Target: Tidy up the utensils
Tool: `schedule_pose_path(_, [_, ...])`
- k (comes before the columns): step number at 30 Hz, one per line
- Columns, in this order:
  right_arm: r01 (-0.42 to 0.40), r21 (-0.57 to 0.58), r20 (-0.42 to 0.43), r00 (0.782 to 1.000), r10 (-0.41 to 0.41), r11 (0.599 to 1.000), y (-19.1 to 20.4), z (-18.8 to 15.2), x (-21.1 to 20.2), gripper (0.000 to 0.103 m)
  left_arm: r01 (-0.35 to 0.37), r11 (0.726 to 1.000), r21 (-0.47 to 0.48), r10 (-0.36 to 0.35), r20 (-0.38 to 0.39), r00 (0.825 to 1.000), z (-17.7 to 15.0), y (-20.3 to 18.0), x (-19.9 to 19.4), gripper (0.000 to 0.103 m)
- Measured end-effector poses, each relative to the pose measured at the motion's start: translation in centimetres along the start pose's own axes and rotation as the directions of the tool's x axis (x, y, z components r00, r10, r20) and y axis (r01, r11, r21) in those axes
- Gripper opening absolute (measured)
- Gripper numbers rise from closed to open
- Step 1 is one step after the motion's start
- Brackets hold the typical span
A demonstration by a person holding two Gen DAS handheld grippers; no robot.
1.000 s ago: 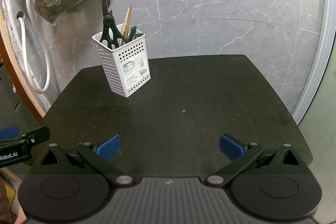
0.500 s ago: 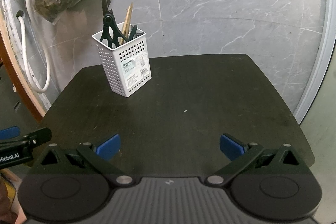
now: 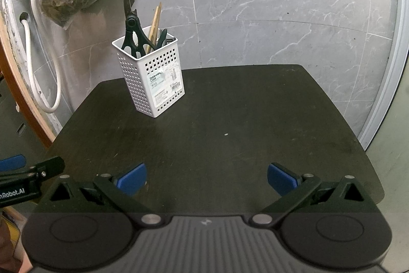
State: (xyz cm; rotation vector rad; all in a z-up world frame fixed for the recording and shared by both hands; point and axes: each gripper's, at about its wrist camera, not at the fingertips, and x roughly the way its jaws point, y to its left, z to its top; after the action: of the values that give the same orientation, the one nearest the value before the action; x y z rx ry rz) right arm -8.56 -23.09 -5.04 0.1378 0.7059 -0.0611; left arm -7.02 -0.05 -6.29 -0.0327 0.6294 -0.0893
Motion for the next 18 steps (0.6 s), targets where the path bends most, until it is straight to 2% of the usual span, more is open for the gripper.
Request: schedule_pose_path(18, [-0.003, 0.0, -0.006, 1.0, 0.003, 1.0, -0.08, 0.08, 0.34, 0.103, 0.003, 1.0, 0.002, -0.003, -0.008, 1.0, -0.05, -0.21, 0.45, 0.102])
